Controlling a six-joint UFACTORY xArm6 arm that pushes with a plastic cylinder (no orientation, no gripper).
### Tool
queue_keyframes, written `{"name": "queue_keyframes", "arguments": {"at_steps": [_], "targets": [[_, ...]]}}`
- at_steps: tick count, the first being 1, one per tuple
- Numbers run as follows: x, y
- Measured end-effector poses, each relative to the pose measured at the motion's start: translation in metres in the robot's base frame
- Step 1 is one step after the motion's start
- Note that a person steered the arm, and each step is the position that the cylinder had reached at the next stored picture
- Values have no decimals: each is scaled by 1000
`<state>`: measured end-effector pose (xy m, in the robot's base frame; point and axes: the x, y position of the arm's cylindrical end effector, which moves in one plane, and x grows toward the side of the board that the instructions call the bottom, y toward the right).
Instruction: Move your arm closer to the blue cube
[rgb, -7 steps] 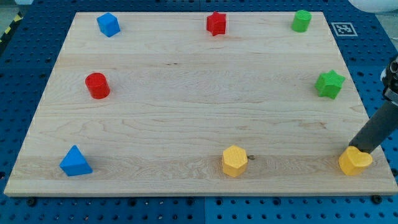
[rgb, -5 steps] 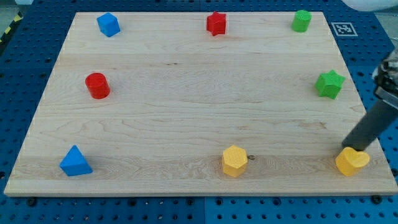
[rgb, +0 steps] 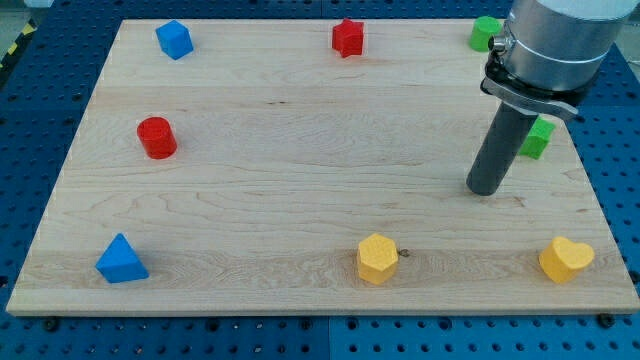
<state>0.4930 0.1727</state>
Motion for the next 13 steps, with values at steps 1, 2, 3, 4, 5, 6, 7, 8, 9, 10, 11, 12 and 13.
{"name": "queue_keyframes", "arguments": {"at_steps": [1,2,3,4,5,6,7,8,9,10,11,12,13], "targets": [[-3,-1],[-16,-24],[-31,-55],[-34,-83],[-50,-118],[-69,-165],[-92,-216],[-118,-263],[-141,-317],[-170,-366],[-206,-419],[-240,-469],[-269,-464]]}}
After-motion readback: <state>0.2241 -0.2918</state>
